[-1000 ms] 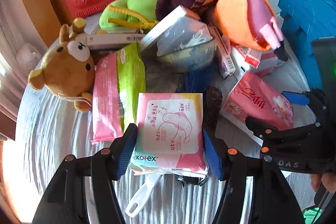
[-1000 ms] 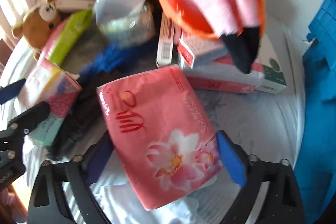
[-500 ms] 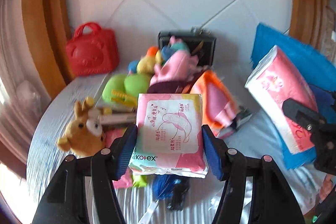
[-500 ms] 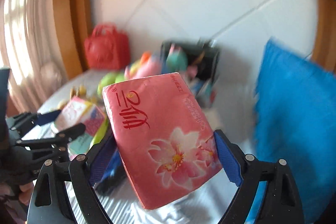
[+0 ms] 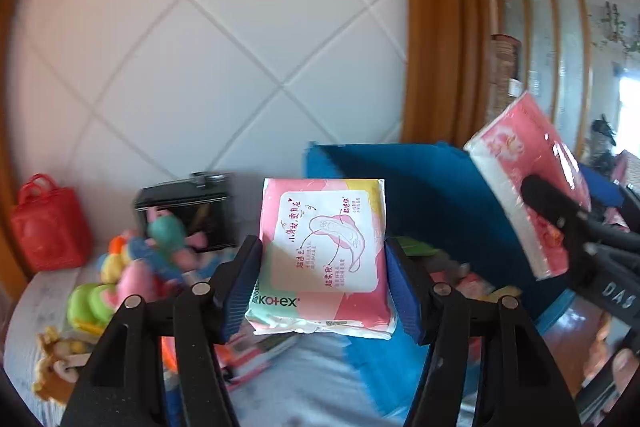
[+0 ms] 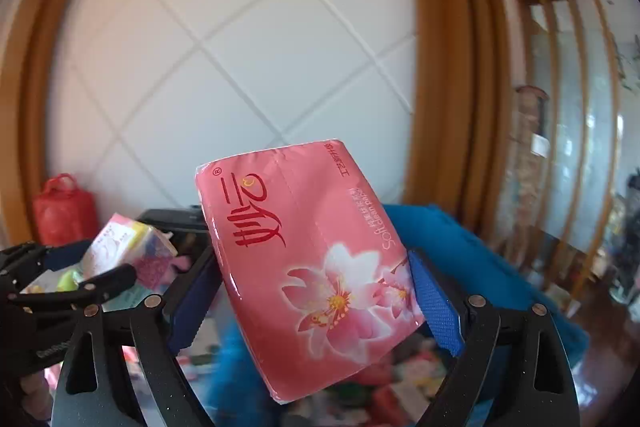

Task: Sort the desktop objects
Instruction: 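Carry both packs over the blue crate and open both tools to drop them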

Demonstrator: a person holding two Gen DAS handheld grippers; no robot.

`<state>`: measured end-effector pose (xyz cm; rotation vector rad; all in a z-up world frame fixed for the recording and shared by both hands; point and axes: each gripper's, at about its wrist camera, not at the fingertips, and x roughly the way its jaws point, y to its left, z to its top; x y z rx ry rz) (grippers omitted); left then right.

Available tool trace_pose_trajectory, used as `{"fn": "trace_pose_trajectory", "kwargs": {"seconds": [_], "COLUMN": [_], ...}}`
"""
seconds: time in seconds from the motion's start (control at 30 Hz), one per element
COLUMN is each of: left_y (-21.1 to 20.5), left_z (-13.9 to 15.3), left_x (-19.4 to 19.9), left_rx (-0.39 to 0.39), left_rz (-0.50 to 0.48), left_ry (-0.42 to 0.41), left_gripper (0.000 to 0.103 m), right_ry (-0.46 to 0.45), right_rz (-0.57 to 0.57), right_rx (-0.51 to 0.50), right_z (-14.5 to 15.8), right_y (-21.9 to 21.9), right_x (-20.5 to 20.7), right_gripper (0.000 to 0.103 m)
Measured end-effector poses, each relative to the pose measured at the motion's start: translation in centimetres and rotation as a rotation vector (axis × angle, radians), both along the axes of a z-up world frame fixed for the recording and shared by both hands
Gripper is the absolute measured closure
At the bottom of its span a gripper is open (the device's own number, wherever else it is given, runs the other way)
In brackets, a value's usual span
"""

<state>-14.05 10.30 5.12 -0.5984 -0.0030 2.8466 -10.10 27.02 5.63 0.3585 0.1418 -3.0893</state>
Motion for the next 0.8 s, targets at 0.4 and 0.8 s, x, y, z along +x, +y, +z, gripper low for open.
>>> {"fn": "trace_pose_trajectory", "kwargs": {"seconds": [0.4, 0.8], "left_y": [13.8, 16.8], "left_z": [0.2, -0.6], "left_x": [-6.5, -6.3], "left_rx": [-0.081, -0.111], "left_rz": [-0.131, -0.156], "left_ry": [-0.182, -0.195], "left_gripper": [0.042, 0.031], "right_ry": [-0.175, -0.250], "right_rz": [-0.209, -0.255], "right_rx": [-0.004, 0.038], "right_z": [-1.0, -2.7], "right_y": [11.7, 13.9], "right_x": [-5.8, -7.2], "right_gripper": [0.011, 0.009]}}
